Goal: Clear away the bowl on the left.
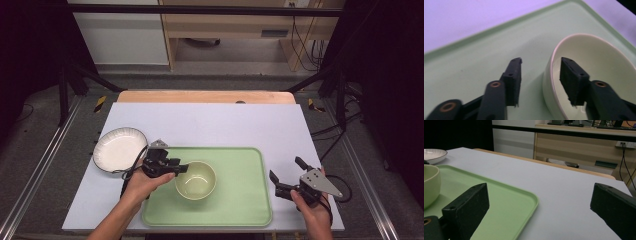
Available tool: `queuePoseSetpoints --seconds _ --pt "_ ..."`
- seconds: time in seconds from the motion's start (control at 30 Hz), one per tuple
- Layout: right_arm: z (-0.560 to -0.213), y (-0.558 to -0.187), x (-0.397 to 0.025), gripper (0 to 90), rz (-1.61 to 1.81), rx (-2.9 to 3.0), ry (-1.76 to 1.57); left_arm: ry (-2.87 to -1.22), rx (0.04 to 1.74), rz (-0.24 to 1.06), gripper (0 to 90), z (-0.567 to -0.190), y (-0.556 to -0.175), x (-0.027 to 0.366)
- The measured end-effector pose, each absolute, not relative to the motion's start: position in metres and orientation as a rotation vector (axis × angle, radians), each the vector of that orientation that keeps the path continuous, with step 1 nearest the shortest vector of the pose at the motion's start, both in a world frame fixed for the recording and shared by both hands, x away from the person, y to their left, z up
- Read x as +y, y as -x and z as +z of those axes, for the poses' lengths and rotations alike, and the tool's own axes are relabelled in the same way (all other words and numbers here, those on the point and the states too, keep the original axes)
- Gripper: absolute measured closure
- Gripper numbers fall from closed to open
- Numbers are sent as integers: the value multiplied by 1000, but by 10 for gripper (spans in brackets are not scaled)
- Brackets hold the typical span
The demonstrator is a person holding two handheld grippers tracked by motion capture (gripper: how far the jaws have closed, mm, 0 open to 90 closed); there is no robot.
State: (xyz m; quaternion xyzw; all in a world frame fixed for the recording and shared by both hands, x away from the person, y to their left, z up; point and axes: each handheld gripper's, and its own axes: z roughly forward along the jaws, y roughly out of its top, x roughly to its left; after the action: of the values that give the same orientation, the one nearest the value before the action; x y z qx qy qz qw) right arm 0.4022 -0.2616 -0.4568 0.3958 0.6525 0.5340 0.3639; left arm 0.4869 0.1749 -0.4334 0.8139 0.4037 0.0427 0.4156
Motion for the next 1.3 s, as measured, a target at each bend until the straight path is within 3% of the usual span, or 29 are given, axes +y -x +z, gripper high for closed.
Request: queuePoseSetpoints --seconds 0.03,0.17,0.5,0.9,1.3 --pt "-457 -402 -262 23 1374 1679 -1018 -2031 1008 120 477 -432 -486 175" --pt "-457 -402 -261 23 1377 1681 -1018 -2008 963 181 319 -425 -484 177" --pt "-457 -402 -261 22 1380 1680 -1016 -2005 779 282 174 -402 -477 164" --pt "-457 -402 -261 22 1379 1677 -1019 -1952 650 331 141 -395 -473 154" --pt "-457 -402 -261 22 1379 1677 -1021 -1840 570 351 119 -385 -469 172"
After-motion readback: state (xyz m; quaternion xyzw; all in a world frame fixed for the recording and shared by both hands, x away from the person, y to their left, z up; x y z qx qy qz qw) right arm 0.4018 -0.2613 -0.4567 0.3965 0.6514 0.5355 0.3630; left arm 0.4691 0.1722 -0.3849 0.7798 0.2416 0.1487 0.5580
